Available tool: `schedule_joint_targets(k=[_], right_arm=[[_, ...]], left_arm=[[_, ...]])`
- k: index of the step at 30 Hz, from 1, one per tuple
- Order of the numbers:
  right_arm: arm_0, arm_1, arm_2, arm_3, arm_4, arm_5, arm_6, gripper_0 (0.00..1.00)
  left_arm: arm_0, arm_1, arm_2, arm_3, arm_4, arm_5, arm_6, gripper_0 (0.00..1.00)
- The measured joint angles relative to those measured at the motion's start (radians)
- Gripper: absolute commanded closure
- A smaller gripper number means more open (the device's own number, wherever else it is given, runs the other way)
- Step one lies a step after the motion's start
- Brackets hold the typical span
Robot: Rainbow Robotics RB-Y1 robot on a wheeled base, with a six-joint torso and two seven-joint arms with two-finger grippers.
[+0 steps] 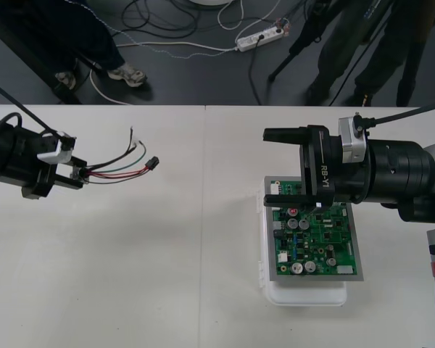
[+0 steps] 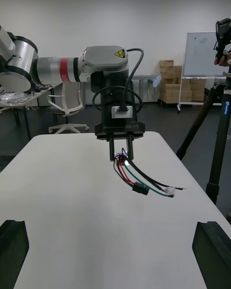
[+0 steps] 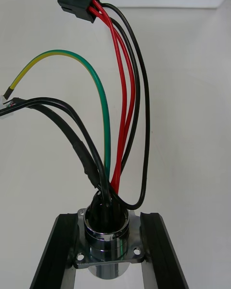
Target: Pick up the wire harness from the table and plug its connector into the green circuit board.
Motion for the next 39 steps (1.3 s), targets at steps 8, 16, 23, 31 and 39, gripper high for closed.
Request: schedule_joint_targets(k=[8,16,23,31,39], right_arm=[[0.0,0.0,0.0,0.0,0.0,0.0,-0.001,0.0],[0.0,0.0,0.0,0.0,0.0,0.0,-0.003,0.0],[0.0,0.0,0.0,0.0,-0.002,0.0,-0.035,0.0],[0.0,0.0,0.0,0.0,-0.003,0.0,-0.035,0.0],[0.0,0.0,0.0,0.0,-0.003,0.0,-0.035,0.0]], left_arm=[[0.001,-0.04,0.037,-0.035,0.051,-0.004,0.0,1.0],[0.015,-0.083,0.069,-0.1,0.089,-0.005,0.0,1.0],[0.054,-0.094,0.07,-0.168,0.179,-0.007,0.002,1.0],[0.1,-0.094,0.056,-0.266,0.261,-0.009,0.012,1.0],[0.152,-0.094,0.027,-0.38,0.34,-0.009,0.209,1.0]])
